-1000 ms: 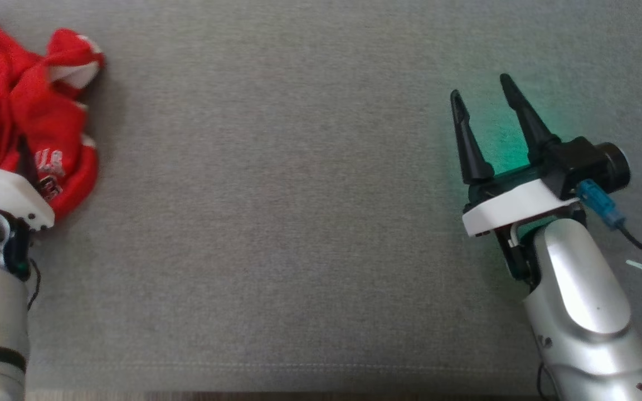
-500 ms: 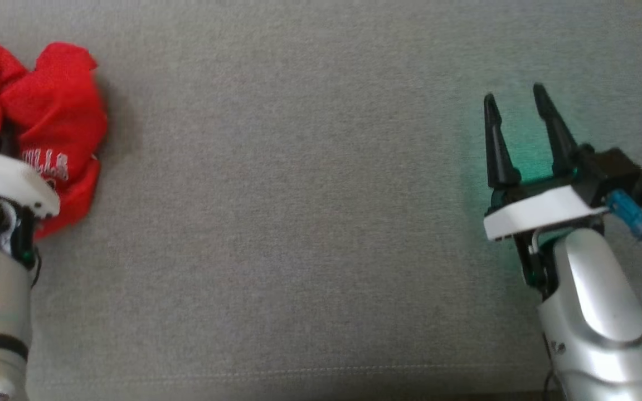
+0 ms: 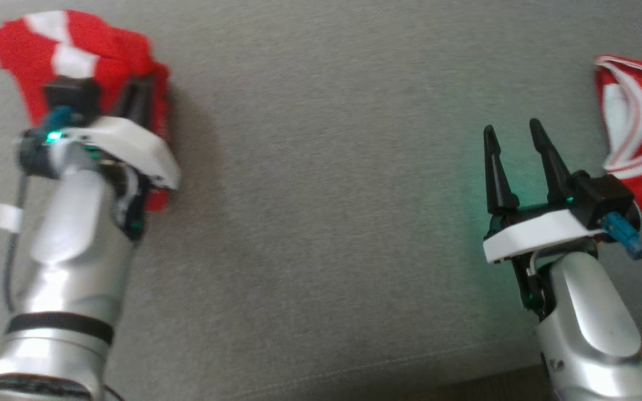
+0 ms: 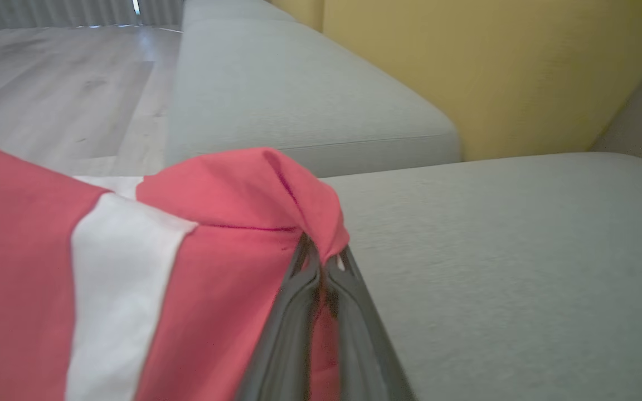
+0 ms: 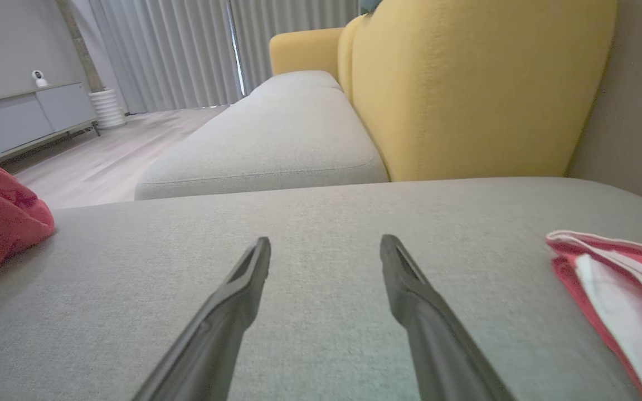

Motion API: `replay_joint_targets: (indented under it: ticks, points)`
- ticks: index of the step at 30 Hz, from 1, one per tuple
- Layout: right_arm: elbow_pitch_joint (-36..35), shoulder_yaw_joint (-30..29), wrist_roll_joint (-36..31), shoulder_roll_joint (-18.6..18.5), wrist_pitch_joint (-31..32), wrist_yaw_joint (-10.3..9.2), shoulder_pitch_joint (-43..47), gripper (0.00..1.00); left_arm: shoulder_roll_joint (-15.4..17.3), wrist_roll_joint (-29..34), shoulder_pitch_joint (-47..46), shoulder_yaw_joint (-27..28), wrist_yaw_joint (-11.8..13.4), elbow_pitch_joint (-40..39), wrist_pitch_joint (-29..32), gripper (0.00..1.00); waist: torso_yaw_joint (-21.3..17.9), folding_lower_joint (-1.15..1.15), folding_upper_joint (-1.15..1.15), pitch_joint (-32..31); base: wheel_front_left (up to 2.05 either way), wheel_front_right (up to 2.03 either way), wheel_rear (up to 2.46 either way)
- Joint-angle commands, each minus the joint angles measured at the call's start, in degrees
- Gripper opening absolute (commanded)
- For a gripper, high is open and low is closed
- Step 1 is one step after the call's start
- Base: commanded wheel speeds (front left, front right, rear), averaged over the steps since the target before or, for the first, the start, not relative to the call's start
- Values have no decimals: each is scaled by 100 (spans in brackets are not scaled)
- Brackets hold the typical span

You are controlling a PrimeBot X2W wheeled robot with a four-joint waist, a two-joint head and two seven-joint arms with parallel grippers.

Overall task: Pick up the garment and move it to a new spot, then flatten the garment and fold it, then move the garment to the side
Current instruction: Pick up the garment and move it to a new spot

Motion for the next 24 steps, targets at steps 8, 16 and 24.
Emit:
replay_joint_targets:
  ticks: [8, 16, 24]
  points:
    - [-91, 203, 147, 27, -76, 36, 116, 100, -432, -338, -21, -895, -34, -528, 45, 0, -686, 0, 0, -97, 0, 0, 0]
    - [-167, 241, 204, 27, -78, 36, 116, 100, -602, -695, -89, -1551, -35, -676, -26, 0, -830, 0, 0, -73, 0, 0, 0]
    - [-159, 229, 247, 27, -78, 36, 150, 100, -593, -829, 142, -1803, 284, -712, -141, 100, -623, 0, 0, -187, 0, 0, 0]
